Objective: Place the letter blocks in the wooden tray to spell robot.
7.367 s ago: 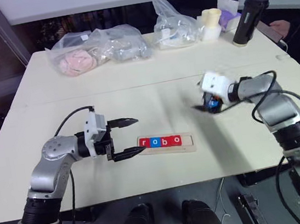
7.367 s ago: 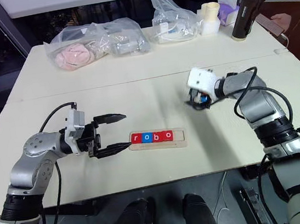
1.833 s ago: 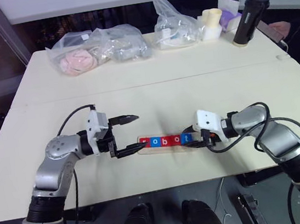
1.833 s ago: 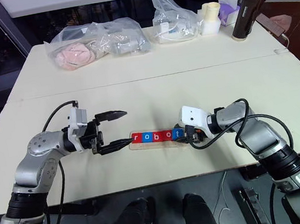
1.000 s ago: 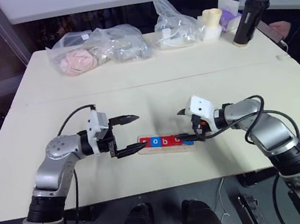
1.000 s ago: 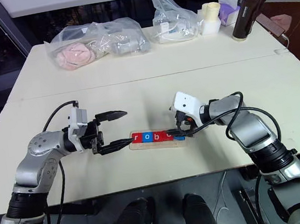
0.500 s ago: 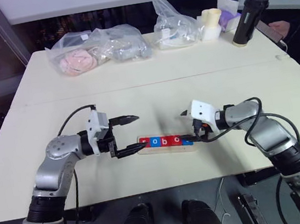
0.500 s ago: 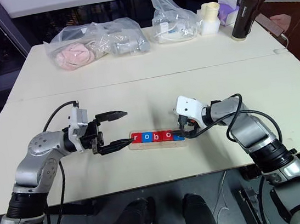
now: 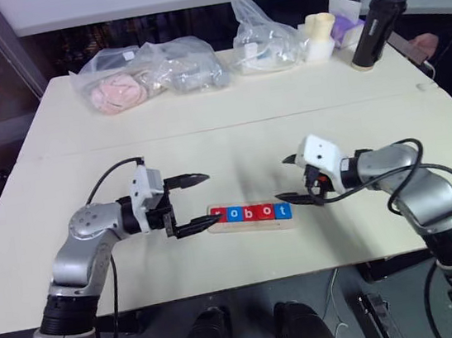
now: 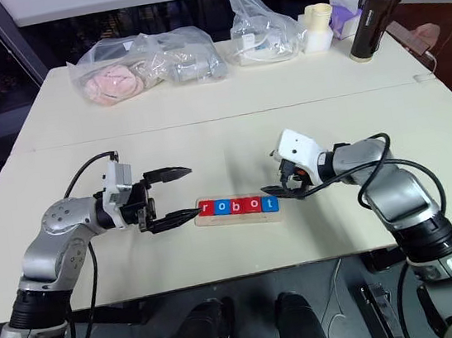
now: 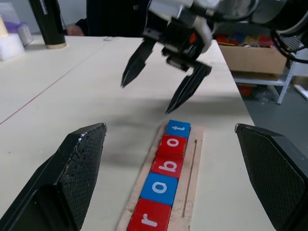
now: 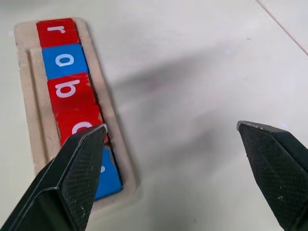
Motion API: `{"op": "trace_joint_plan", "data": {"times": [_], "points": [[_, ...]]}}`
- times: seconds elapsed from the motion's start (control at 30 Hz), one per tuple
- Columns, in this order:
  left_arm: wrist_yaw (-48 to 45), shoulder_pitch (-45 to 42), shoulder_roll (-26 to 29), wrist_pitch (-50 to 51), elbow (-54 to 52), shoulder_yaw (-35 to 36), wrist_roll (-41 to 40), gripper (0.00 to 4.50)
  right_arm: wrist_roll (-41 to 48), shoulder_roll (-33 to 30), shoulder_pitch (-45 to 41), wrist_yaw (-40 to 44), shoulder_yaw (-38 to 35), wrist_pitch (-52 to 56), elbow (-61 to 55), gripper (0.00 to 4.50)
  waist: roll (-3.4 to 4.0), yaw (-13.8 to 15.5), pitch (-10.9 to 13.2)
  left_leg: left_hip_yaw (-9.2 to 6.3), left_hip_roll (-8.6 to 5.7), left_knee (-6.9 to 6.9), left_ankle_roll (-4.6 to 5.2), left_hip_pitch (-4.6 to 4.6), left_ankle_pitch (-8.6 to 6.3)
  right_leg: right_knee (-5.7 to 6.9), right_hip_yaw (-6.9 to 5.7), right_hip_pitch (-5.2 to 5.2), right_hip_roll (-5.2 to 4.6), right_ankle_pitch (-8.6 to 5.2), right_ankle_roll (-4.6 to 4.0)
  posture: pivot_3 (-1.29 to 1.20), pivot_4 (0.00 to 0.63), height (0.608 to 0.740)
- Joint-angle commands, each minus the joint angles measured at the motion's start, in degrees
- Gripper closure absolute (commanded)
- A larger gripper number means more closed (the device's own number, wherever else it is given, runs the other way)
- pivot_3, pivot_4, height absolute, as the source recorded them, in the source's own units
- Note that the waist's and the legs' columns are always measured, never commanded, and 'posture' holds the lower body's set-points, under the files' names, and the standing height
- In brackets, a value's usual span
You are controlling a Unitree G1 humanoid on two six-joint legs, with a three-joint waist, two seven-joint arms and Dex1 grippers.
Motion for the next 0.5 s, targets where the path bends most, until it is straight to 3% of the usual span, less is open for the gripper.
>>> {"op": "trace_joint_plan", "data": {"times": [0.03, 0.27, 0.5], "points": [[1.0, 0.9, 1.6, 1.4, -2.6, 0.7, -0.1, 0.00, 4.6, -2.4, 3.8, 0.2, -6.0, 4.2, -7.4, 0.04, 0.00, -0.1, 0.0, 0.00, 0.00, -0.02, 0.00, 0.00, 0.00, 0.00, 0.01, 0.00, -0.01, 0.00, 0.00, 0.00, 0.150, 0.738], [3.9, 5.0, 4.1, 5.6, -6.2, 2.3, -1.5, 0.00, 12.4, -5.1, 15.1, -0.8, -17.5, 12.2, -15.8, 0.04, 0.00, -0.2, 0.0, -0.02, 0.02, -0.06, -0.04, 0.01, -0.03, 0.01, 0.01, -0.01, -0.03, -0.01, 0.00, 0.00, 0.150, 0.738], [5.1, 7.0, 5.9, 8.5, -8.6, 2.9, -2.0, 0.00, 14.5, -5.5, 18.8, -3.3, -19.1, 12.7, -17.1, 0.04, 0.00, -0.2, 0.0, -0.01, 0.03, -0.08, -0.16, 0.01, -0.09, -0.05, 0.00, -0.02, -0.10, -0.01, 0.00, 0.00, 0.150, 0.738]]}}
